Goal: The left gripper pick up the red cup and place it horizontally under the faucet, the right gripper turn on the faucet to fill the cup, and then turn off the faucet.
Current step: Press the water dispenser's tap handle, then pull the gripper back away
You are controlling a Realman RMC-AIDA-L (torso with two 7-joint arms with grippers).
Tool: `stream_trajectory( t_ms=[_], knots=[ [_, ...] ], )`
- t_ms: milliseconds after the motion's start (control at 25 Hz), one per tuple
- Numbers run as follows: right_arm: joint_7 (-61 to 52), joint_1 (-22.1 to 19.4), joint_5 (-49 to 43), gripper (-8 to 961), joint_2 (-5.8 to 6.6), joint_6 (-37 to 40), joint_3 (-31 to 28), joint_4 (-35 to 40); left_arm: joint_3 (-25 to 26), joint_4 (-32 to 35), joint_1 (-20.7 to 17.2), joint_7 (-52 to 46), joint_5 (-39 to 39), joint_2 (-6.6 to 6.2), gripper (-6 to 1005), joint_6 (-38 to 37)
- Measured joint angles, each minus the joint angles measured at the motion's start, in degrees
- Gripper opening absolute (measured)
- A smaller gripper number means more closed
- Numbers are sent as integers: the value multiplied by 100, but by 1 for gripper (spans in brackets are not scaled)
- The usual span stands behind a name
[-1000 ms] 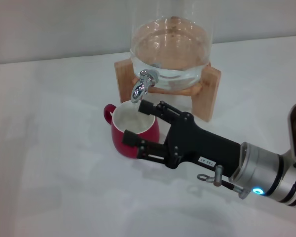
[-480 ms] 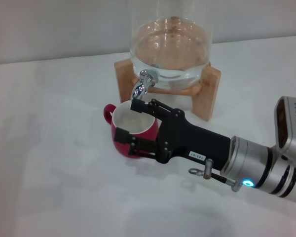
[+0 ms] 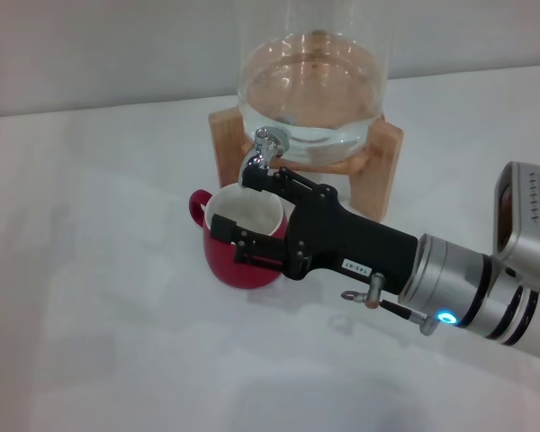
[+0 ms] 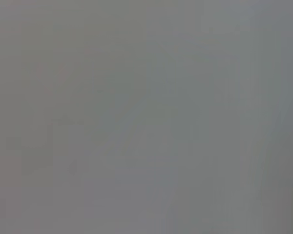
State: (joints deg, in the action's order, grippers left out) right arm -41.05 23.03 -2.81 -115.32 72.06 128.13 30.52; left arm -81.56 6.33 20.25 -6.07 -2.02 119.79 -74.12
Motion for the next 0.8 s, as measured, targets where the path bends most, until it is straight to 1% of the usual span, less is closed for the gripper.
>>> stream_trajectory(
  t_ms=[480,800],
  knots=[
    [1,78,-10,869,-41,-289,36,2,0,0,14,0,-1,0,627,4],
    [7,69,1,869,-39,-307,1,0,0,0,14,0,0,0,626,4]
  ],
)
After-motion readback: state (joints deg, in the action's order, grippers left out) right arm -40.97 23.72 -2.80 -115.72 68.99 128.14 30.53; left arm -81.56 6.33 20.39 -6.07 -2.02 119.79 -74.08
